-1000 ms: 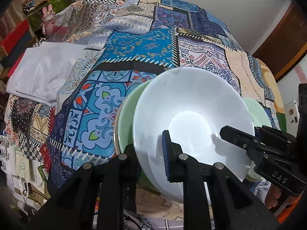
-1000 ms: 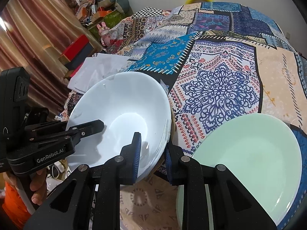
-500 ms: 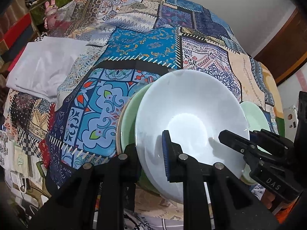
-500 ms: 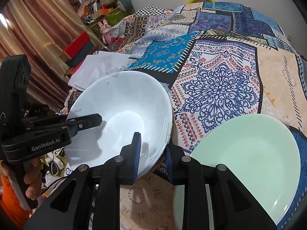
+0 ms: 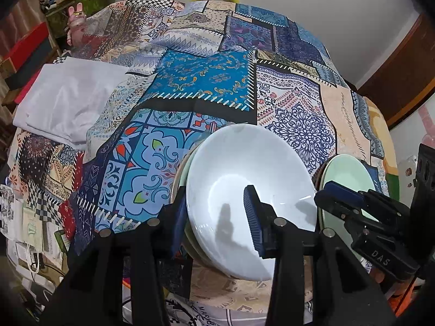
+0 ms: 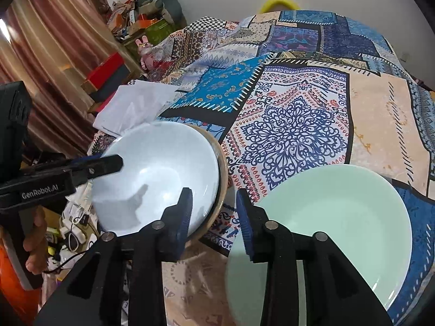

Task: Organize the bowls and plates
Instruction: 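Carry the white spotted bowl over the mint green bowl and lower it, then press the white bowl down into the mint green bowl with both grippers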

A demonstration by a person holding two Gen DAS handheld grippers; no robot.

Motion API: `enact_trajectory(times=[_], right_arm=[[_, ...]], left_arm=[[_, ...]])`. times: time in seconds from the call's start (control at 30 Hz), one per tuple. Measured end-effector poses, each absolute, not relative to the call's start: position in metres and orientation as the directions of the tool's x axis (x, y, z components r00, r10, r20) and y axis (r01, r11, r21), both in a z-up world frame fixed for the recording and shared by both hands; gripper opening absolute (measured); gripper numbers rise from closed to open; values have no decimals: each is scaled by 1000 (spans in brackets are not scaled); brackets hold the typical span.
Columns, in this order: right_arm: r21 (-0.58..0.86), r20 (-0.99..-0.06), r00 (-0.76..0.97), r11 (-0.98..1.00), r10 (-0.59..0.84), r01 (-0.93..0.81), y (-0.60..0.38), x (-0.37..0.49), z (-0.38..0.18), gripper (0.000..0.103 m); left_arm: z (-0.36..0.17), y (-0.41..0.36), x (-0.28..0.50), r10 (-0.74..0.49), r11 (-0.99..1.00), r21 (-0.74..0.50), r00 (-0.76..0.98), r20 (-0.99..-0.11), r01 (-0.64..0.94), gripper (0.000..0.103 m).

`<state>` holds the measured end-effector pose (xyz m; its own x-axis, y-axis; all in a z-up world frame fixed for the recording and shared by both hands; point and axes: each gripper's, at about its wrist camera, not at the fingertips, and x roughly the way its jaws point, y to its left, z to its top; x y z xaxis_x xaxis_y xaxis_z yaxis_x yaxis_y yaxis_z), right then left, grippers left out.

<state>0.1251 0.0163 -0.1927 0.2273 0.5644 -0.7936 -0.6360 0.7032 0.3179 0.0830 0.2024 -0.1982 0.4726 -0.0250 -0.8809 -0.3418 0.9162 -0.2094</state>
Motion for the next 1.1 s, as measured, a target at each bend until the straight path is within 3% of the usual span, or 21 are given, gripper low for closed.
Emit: enact_trajectory(times=[0.3,0.53,1.1], right_arm=[[335,-787,217,695,578,-636,18,124,-195,40],[346,-799,190,696,570,-630,27,129,-208,40],[347,-828,130,680,545,-646,55,130,-231,40]], left_arm=[[-183,214,64,24,913,-194,521,-853,-359,53],[-222,227,56,-28,891,-226,448,-893,-394,54],[-261,224,60,-136,866,-330,457,-879,-377,53]])
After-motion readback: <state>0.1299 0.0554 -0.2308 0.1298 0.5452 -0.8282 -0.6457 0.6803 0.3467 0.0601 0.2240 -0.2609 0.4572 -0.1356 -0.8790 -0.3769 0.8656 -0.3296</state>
